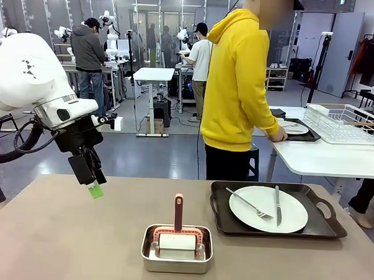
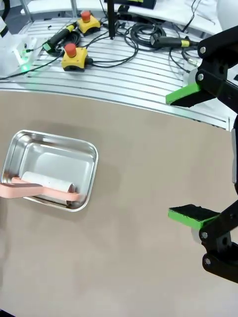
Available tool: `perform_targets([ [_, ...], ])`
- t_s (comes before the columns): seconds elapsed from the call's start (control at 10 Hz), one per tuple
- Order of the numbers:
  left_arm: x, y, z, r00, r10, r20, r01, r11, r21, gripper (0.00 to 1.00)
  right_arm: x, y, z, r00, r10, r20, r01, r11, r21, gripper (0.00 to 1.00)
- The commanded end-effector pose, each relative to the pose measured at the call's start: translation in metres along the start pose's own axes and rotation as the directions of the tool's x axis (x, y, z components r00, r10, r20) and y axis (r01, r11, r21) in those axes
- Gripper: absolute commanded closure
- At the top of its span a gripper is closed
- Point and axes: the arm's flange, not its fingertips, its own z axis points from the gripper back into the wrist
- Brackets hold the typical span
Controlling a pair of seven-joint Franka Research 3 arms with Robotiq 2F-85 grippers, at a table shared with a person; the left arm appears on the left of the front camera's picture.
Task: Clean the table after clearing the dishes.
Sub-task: When the left (or right) Handle tray is removed, use the left hand (or right hand) to clean the left (or right) side of the table with the Lint Roller.
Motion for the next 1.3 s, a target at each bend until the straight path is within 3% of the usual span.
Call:
perform_targets([
  [0.0,0.000,0.000,-0.001,1.000,-0.001,-0.001,0.001,1.000,-0.001,0.00,-0.002,0.003,0.001,1.000,0.004,0.003,-0.004,1.000,0.002,0.00],
  [0.1,0.023,0.007,-0.010,0.993,-0.090,-0.082,0.093,0.995,0.036,0.00,-0.002,0.003,0.001,1.000,0.004,0.003,-0.004,1.000,0.002,0.00],
  [0.4,0.086,0.031,-0.038,0.961,-0.205,-0.185,0.205,0.979,-0.019,0.00,-0.002,0.003,0.001,1.000,0.004,0.003,-0.004,1.000,0.002,0.00],
  [0.5,0.100,0.032,-0.048,0.954,-0.240,-0.180,0.240,0.970,-0.022,0.00,-0.002,0.003,0.001,1.000,0.004,0.003,-0.004,1.000,0.002,0.00],
  [0.8,0.130,0.028,-0.077,0.928,-0.276,-0.251,0.290,0.957,0.021,0.00,-0.002,0.003,0.001,1.000,0.004,0.003,-0.004,1.000,0.002,0.00],
  [1.2,0.151,0.014,-0.108,0.925,-0.264,-0.271,0.294,0.953,0.074,0.00,-0.002,0.003,0.001,1.000,0.004,0.003,-0.004,1.000,0.002,0.00],
])
